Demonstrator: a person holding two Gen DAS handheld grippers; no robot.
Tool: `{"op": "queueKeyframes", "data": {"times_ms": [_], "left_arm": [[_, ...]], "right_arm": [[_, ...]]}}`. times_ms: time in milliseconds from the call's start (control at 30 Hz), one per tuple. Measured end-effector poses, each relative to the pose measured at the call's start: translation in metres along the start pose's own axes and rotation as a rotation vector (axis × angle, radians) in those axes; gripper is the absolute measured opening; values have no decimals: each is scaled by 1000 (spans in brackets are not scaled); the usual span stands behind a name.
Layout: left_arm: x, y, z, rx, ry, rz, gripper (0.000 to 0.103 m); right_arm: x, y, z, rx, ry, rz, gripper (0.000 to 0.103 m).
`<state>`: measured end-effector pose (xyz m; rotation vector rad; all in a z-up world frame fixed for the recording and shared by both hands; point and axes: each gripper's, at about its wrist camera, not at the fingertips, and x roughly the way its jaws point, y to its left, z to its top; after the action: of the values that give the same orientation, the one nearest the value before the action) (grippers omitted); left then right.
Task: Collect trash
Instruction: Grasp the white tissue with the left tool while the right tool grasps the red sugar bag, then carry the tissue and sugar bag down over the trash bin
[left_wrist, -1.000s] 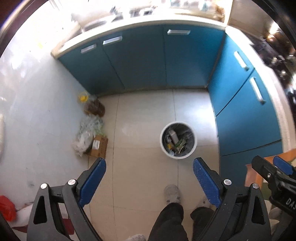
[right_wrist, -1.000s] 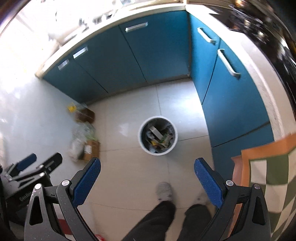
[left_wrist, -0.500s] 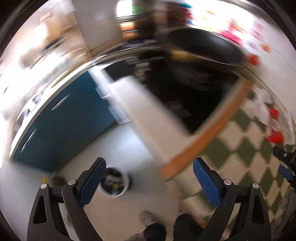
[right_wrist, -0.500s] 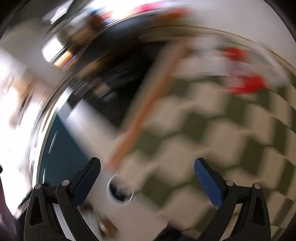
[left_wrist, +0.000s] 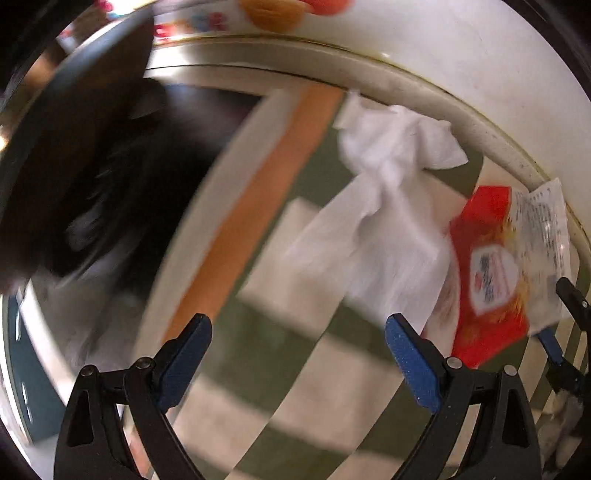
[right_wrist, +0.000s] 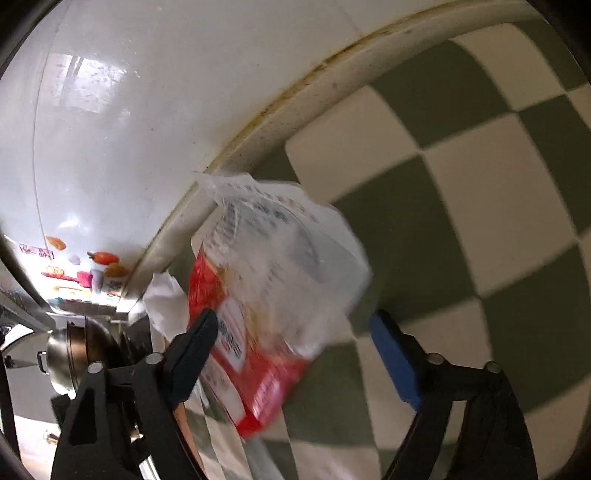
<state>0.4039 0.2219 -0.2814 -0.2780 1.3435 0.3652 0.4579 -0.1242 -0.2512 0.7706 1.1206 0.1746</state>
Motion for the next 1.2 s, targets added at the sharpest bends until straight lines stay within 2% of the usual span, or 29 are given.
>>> {"op": "queueKeyframes", "data": {"times_ms": [67, 133, 167, 200, 233, 267, 333, 367, 567, 633, 833, 933, 1033, 1067, 1200], "left_arm": [[13, -11, 15, 19, 16, -28, 96], [25, -20, 28, 38, 26, -63, 95], [30, -23, 31, 49, 26, -68, 86], [32, -25, 34, 59, 23, -76, 79], [31, -26, 34, 68, -3, -60, 67], [26, -26, 33, 82, -35, -49, 38], [21, -24, 31, 91, -35, -70, 0], [18, -21, 28, 81, -29, -97, 0], [-29, 9, -12, 75, -130, -86, 0], [-52, 24, -35, 57, -171, -85, 0], [-122, 93, -117, -54, -267, -98, 0], [-152, 142, -171, -114, -292, -80, 0], [-166, 194, -226, -199, -301, -44, 0], [-166, 208, -238, -224, -302, -35, 0], [-171, 293, -326, -359, -279, 24, 0]], "right_arm": [[8, 1, 6, -1, -5, -12, 63], [11, 2, 10, -6, -32, -41, 30], [12, 0, 12, 4, -36, -38, 27], [11, -4, 15, 11, -46, -32, 20], [8, -4, 16, 3, -57, -29, 14], [2, -4, 15, -16, -70, -32, 14], [-7, 0, 16, -53, -103, -41, 11], [-14, 1, 16, -68, -116, -38, 10], [-64, 26, 4, -184, -173, -14, 5], [-83, 39, -5, -231, -187, 0, 1], [-140, 82, -53, -394, -178, 52, 1], [-165, 100, -91, -470, -141, 87, 1], [-181, 122, -144, -549, -81, 130, 1], [-183, 132, -169, -580, -53, 148, 1], [-182, 166, -262, -684, 70, 221, 1]]}}
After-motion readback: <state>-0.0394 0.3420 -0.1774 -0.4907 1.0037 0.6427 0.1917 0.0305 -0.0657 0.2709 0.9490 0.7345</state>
